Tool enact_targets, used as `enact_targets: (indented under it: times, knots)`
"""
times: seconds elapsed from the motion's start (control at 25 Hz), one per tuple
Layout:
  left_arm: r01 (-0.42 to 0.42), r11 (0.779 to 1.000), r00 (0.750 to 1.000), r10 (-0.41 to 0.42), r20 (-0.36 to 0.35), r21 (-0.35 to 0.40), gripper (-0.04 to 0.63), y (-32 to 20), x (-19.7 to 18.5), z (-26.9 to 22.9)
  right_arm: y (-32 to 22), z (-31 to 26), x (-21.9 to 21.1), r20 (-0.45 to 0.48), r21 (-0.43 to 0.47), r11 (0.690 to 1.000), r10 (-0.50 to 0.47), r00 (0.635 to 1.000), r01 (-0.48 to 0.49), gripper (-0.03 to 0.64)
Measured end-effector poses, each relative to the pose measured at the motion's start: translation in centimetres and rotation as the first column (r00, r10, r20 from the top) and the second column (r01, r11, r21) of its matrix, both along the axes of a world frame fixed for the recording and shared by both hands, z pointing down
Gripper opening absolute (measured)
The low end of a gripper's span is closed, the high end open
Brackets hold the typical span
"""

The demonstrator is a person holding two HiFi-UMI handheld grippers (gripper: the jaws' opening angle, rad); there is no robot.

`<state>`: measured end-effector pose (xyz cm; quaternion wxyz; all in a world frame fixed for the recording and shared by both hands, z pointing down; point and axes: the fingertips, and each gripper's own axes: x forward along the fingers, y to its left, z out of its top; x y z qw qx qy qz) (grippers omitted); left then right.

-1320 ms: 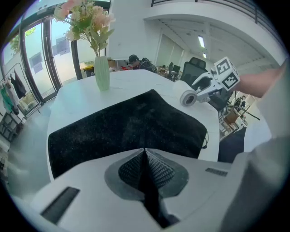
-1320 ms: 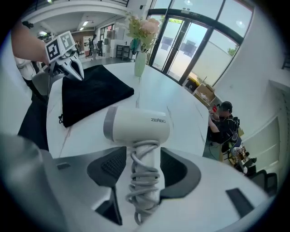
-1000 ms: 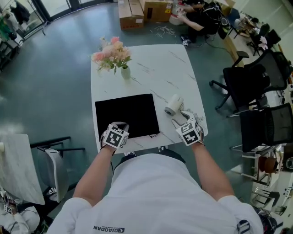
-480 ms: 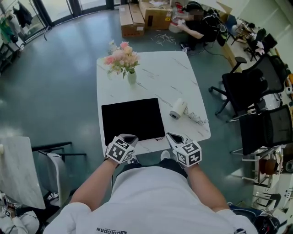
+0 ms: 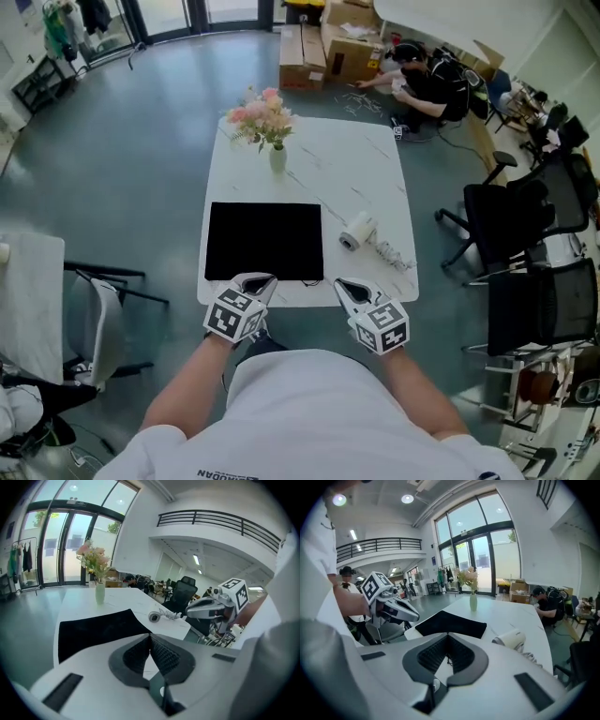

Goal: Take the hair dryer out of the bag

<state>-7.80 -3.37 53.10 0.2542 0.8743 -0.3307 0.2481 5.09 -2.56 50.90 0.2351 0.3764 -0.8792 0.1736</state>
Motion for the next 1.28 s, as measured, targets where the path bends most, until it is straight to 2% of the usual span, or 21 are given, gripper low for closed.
enact_targets:
  times: [0.12, 0.28, 0.52, 0.72, 0.92, 1.08, 1.28]
  knots:
    - [0.054, 0.999, 0.998, -0.054, -0.019, 0.008, 0.017, 2.5, 2.3, -0.4, 2.3, -0.7, 1.8, 0.032, 0.029, 0.998, -0.049, 0.998, 0.048, 0.017]
    - [0.077, 0.997, 0.997, -0.077, -0.025, 0.013, 0.017, 7.0, 5.9, -0.4, 5.8, -0.6, 4.5, 0.118, -0.012, 0.998, -0.062, 0.991, 0.064, 0.017]
    - [0.14, 0.99, 0.99, -0.139, -0.035, 0.015, 0.017, 12.3, 9.0, -0.3, 10.1, 0.2, 7.2, 0.154, -0.053, 0.993, -0.092, 0.984, 0.101, 0.017]
    - [0.184, 0.982, 0.983, -0.183, -0.026, 0.031, 0.017, 14.9, 8.7, -1.4, 12.5, -0.1, 8.0, 0.157, -0.06, 0.991, -0.113, 0.981, 0.123, 0.015]
    - [0.228, 0.972, 0.974, -0.226, -0.033, 0.051, 0.018, 14.9, 7.6, -2.1, 12.9, -0.4, 8.2, 0.153, -0.059, 0.995, -0.072, 0.986, 0.082, 0.015]
    - [0.204, 0.977, 0.979, -0.202, -0.039, 0.054, 0.018, 15.2, 6.9, -2.6, 13.0, -0.6, 7.3, 0.141, -0.06, 0.997, -0.04, 0.989, 0.049, 0.015]
    - [0.137, 0.989, 0.99, -0.135, -0.041, 0.055, 0.018, 15.8, 5.7, -3.4, 13.1, -0.9, 4.8, 0.134, -0.052, 0.998, -0.017, 0.991, 0.024, 0.015]
